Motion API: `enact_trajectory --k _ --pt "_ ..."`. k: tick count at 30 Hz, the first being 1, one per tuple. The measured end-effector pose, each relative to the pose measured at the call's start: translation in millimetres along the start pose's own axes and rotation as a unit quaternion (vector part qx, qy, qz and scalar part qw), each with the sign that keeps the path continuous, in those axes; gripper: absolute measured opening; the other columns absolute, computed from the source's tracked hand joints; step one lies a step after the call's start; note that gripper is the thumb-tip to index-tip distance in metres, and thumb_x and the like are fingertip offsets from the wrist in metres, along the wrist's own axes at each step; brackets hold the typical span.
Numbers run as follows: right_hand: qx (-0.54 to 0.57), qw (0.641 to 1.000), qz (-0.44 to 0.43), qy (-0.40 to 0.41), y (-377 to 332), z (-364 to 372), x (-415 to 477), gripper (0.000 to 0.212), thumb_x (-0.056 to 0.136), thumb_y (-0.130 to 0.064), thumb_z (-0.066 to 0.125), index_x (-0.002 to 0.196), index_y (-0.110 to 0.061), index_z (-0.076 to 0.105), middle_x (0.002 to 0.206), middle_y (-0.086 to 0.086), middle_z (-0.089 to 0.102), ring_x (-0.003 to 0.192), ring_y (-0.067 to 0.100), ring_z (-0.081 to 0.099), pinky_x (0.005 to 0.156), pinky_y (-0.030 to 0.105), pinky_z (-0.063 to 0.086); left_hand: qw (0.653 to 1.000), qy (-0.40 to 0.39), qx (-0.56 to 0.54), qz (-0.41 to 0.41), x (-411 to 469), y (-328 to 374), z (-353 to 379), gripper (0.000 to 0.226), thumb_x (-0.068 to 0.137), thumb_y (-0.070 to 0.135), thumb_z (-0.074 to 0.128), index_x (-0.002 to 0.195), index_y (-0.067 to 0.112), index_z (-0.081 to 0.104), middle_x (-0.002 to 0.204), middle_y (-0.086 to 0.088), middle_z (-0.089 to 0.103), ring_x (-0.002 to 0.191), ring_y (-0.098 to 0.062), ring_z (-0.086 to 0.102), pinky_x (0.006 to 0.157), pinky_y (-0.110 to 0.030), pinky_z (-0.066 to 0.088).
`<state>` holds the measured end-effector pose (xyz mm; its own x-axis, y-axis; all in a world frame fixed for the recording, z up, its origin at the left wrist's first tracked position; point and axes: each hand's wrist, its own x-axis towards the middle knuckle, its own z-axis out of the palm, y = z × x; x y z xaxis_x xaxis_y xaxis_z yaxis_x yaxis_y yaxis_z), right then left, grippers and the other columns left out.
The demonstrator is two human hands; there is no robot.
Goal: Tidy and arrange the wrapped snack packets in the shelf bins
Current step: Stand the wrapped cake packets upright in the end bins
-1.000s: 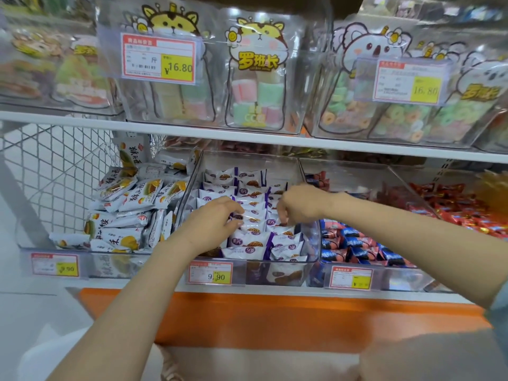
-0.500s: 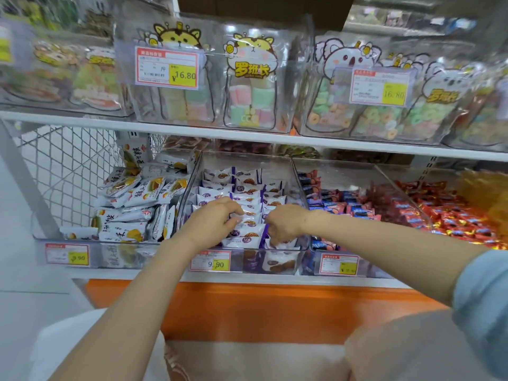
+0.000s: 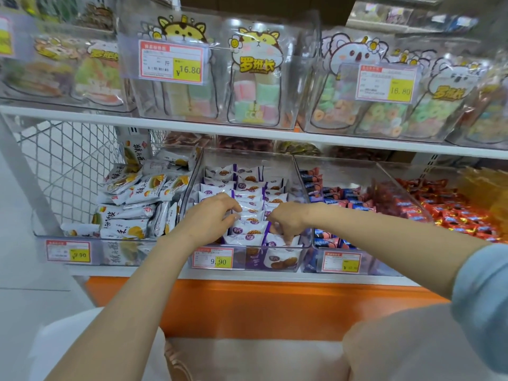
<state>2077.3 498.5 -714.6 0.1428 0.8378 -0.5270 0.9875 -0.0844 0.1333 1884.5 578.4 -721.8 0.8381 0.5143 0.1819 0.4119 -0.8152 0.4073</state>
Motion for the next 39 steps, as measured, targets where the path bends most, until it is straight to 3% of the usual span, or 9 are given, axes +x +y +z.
enact_trajectory --k 5,11,14,17,24,27,31,34,39 --pt "0.027 1.000 -0.003 0.003 1 -2 1 0.026 0.079 -0.007 0.070 0.103 -0.008 0.060 0.094 0.005 0.060 0.085 0.021 0.054 0.065 0.028 0.042 1.000 -0.002 0.002 -0.002 1 0 0 0.026 0.096 0.027 0.048 0.118 0.019 0.059 0.119 0.002 0.055 0.109 -0.015 0.052 0.093 -0.036 0.045" --pt "0.115 0.992 -0.045 0.000 8 -4 -16 0.009 0.085 -0.010 0.064 0.089 -0.016 0.069 0.079 -0.006 0.068 0.069 0.010 0.065 0.071 0.025 0.052 1.000 -0.001 0.005 0.003 3 -1 0 0.027 0.096 0.026 0.048 0.119 0.017 0.059 0.118 0.001 0.056 0.107 -0.015 0.052 0.093 -0.034 0.044" --pt "0.090 0.994 -0.058 -0.020 4 3 -15 0.017 0.090 -0.023 0.058 0.104 -0.020 0.067 0.098 0.000 0.070 0.077 0.013 0.065 0.083 0.031 0.053 1.000 -0.004 0.009 0.002 4 1 1 0.026 0.096 0.027 0.048 0.118 0.019 0.059 0.118 0.001 0.056 0.105 -0.015 0.052 0.091 -0.036 0.045" --pt "0.104 0.993 -0.045 -0.036 -2 6 -10 0.030 0.095 -0.027 0.052 0.118 -0.013 0.062 0.103 0.011 0.069 0.065 0.012 0.061 0.074 0.029 0.056 1.000 -0.005 0.006 0.004 4 4 3 0.026 0.096 0.027 0.049 0.118 0.018 0.059 0.117 0.000 0.055 0.103 -0.016 0.052 0.089 -0.032 0.044" --pt "0.120 0.992 -0.030 -0.023 -4 7 -8 0.015 0.096 -0.022 0.050 0.090 -0.016 0.062 0.083 0.007 0.062 0.057 0.013 0.059 0.054 0.021 0.050 1.000 -0.009 0.011 0.013 3 6 4 0.026 0.095 0.025 0.050 0.118 0.017 0.060 0.120 -0.001 0.056 0.108 -0.017 0.053 0.091 -0.035 0.045" --pt "0.104 0.994 -0.030 -0.012 -6 7 -7 0.020 0.097 -0.025 0.050 0.098 -0.011 0.064 0.087 0.010 0.067 0.056 0.013 0.060 0.058 0.024 0.053 1.000 -0.006 0.009 0.015 2 5 3 0.025 0.095 0.025 0.050 0.117 0.017 0.060 0.120 0.000 0.056 0.108 -0.017 0.053 0.091 -0.035 0.045" --pt "0.067 0.997 -0.032 -0.011 -9 9 -8 0.026 0.098 -0.029 0.047 0.074 -0.023 0.056 0.071 -0.001 0.061 0.064 0.017 0.062 0.068 0.029 0.053 1.000 -0.005 0.017 0.018 2 4 5 0.025 0.096 0.026 0.049 0.117 0.019 0.060 0.121 0.002 0.056 0.108 -0.015 0.053 0.088 -0.032 0.045" --pt "0.057 0.998 -0.022 0.006 -10 8 -13 0.027 0.097 -0.030 0.047 0.088 -0.010 0.062 0.076 0.002 0.060 0.072 0.018 0.056 0.068 0.028 0.044 0.999 -0.018 0.030 0.028 3 6 8 0.024 0.096 0.025 0.047 0.117 0.020 0.059 0.121 0.003 0.056 0.107 -0.014 0.052 0.085 -0.028 0.043" --pt "0.076 0.990 0.007 0.122 -4 -3 -40 0.027 0.092 -0.023 0.050 0.084 -0.004 0.066 0.084 0.011 0.068 0.079 0.027 0.060 0.067 0.029 0.043 0.996 -0.061 0.047 0.035 -3 8 10 0.031 0.097 0.028 0.048 0.126 0.020 0.054 0.127 0.002 0.053 0.113 -0.015 0.049 0.092 -0.031 0.042"
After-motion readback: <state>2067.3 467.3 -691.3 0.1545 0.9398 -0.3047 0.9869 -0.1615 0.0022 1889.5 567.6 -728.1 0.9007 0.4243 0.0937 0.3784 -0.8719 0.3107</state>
